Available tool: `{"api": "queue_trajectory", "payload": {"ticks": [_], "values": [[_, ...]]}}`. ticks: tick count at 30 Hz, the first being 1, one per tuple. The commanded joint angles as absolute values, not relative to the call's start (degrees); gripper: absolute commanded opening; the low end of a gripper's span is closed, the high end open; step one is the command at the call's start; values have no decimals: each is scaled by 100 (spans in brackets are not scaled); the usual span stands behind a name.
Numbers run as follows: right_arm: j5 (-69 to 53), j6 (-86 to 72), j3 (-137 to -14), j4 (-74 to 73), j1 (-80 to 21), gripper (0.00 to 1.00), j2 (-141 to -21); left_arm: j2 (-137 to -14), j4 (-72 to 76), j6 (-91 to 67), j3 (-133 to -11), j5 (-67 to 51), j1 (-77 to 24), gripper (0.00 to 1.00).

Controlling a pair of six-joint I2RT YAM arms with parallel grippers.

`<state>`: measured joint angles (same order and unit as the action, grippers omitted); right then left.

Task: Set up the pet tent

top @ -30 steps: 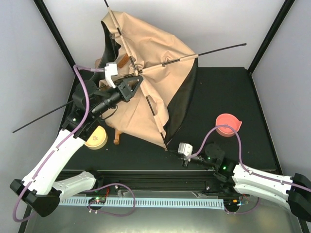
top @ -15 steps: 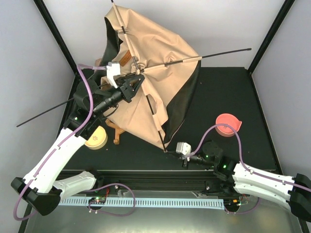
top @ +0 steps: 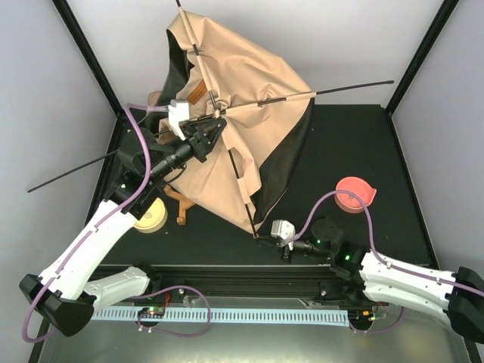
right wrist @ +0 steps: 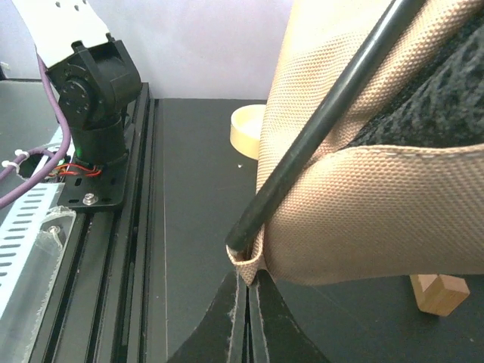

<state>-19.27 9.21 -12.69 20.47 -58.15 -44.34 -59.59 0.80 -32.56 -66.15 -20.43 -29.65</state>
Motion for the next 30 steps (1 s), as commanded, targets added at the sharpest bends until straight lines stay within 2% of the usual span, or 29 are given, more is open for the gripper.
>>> {"api": "queue_trajectory", "payload": {"ticks": [1,7,22,30], "values": [[-2064,727,-1474,2093,-5845,1,-4561,-5816,901,-2914,-6479,-2003,-2969,2],[-1965,534,-1466,2236,-5845,2,-4783,-5759,1392,-2657,-6069,-1998,-2981,2],[-1905,-290,-1411,3149,-5845,2,-6186,-5771,1865,-1744,-5167,-1638,-2995,2],[-1631,-821,-1414,3860,-5848,6,-7077,-5850,2643,-1471,-4444,-1788,-3044,2]]}}
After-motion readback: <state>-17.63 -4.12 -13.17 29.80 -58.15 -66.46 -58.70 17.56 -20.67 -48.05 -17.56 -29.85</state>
